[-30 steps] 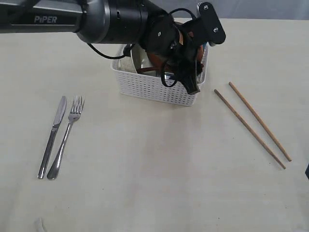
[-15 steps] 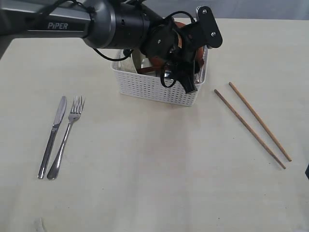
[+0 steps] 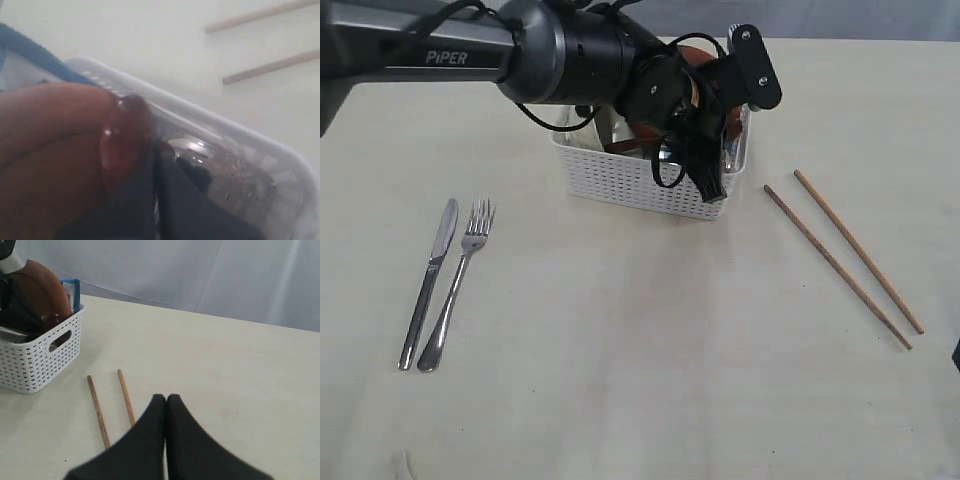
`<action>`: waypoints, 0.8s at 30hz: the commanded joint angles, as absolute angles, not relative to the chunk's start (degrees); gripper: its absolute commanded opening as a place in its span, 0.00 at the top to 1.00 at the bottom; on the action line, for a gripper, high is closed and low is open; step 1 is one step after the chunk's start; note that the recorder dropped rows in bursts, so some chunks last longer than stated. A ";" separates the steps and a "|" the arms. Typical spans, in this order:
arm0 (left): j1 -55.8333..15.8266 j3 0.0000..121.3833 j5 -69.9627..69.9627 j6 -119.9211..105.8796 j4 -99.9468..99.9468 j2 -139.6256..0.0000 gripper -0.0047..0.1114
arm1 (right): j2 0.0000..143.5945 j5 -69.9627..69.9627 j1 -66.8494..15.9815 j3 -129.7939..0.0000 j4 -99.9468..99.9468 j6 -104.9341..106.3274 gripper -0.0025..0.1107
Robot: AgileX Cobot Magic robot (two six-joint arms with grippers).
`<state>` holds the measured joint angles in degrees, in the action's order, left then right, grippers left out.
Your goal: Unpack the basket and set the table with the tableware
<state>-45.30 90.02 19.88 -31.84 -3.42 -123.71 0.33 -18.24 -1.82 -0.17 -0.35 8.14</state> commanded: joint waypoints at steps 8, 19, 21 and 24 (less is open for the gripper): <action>-45.13 89.14 26.13 -24.98 -8.59 -120.72 0.91 | 0.00 -18.08 -1.39 0.00 0.00 8.18 0.98; -39.93 94.44 37.10 -17.73 1.90 -120.22 0.58 | 0.00 -18.08 -1.39 0.00 0.00 8.18 0.98; -36.59 96.79 39.51 -32.36 22.00 -120.22 0.58 | 0.00 -18.08 -1.39 0.00 0.00 8.18 0.98; -34.01 97.22 43.15 -45.89 37.28 -120.45 0.58 | 0.00 -18.08 -1.39 0.00 0.00 8.18 0.98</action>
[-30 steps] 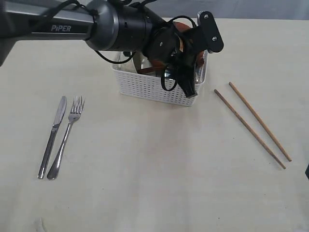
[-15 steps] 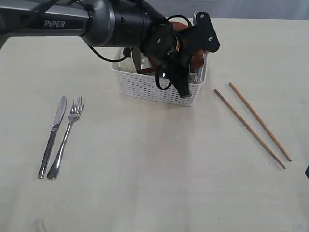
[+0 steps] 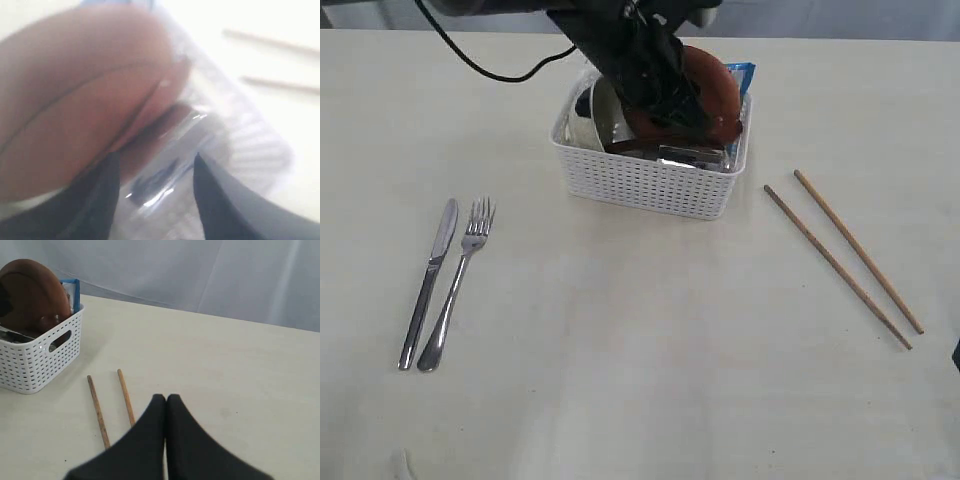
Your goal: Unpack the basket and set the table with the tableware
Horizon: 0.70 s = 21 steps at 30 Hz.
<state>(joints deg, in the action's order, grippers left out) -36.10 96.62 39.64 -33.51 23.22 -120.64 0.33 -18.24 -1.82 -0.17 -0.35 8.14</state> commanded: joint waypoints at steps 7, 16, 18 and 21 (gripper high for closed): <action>-34.00 97.22 34.85 -47.20 35.15 -124.42 0.45 | 0.00 -18.08 -1.39 0.00 0.00 8.18 0.98; -34.00 97.22 34.13 -48.56 38.51 -128.74 0.47 | 0.00 -18.08 -1.39 0.00 0.00 8.18 0.98; -34.12 97.22 35.63 -51.50 40.75 -128.74 0.47 | 0.00 -18.08 -1.39 0.00 0.00 8.18 0.98; -34.13 97.22 37.70 -56.48 44.57 -128.74 0.47 | 0.00 -18.08 -1.39 0.00 0.00 8.18 0.98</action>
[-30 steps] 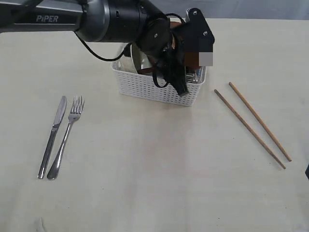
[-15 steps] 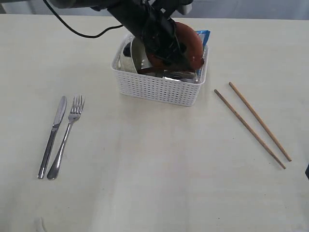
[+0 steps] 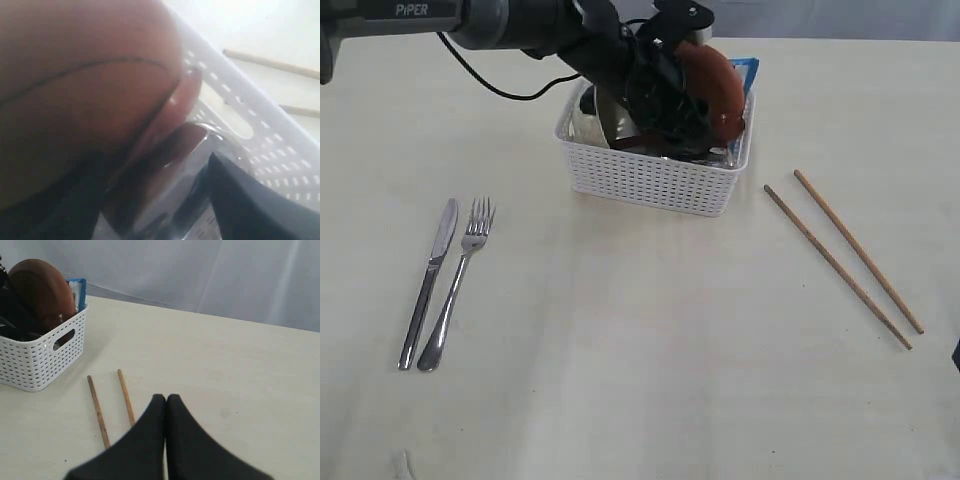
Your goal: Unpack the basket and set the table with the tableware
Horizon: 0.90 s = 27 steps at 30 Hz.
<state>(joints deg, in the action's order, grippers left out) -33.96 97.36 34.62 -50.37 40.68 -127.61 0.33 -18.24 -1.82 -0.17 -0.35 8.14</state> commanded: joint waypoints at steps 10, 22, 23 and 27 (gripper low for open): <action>-34.63 97.22 36.33 -64.58 47.42 -128.74 0.56 | 0.00 -18.08 -1.39 0.00 0.00 8.18 0.98; -34.63 97.22 37.65 -65.72 47.90 -125.31 0.96 | 0.00 -18.08 -1.39 0.00 0.00 8.18 0.98; -34.63 97.22 37.80 -65.72 47.90 -124.53 0.96 | 0.00 -18.08 -1.39 0.00 0.00 8.18 0.98; -34.63 97.22 38.54 -65.72 47.90 -122.05 0.96 | 0.00 -18.08 -1.39 0.00 0.00 8.18 0.98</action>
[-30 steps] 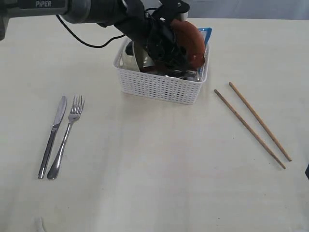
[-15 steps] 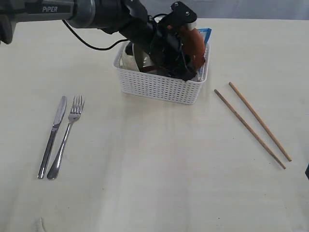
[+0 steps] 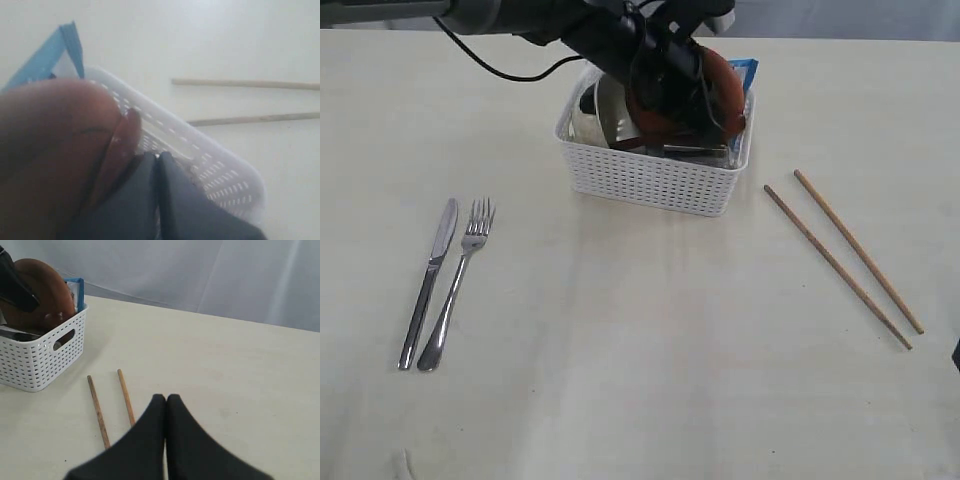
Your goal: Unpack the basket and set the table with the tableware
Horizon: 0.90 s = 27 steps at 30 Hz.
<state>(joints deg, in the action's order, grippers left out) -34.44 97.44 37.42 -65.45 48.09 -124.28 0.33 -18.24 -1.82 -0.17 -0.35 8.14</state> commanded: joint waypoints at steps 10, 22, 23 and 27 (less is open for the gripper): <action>-34.63 97.09 38.14 -65.81 44.65 -124.09 0.53 | 0.00 -18.08 -1.39 0.00 0.00 8.18 0.98; -35.54 97.09 31.26 -72.06 48.29 -128.28 0.60 | 0.00 -18.08 -1.39 0.00 0.00 8.18 0.98; -35.53 97.09 31.26 -72.70 48.84 -128.64 0.60 | 0.00 -18.08 -1.39 0.00 0.00 8.18 0.98; -35.99 97.09 31.26 -74.46 50.13 -128.98 0.60 | 0.00 -18.08 -1.39 0.00 0.00 8.18 0.98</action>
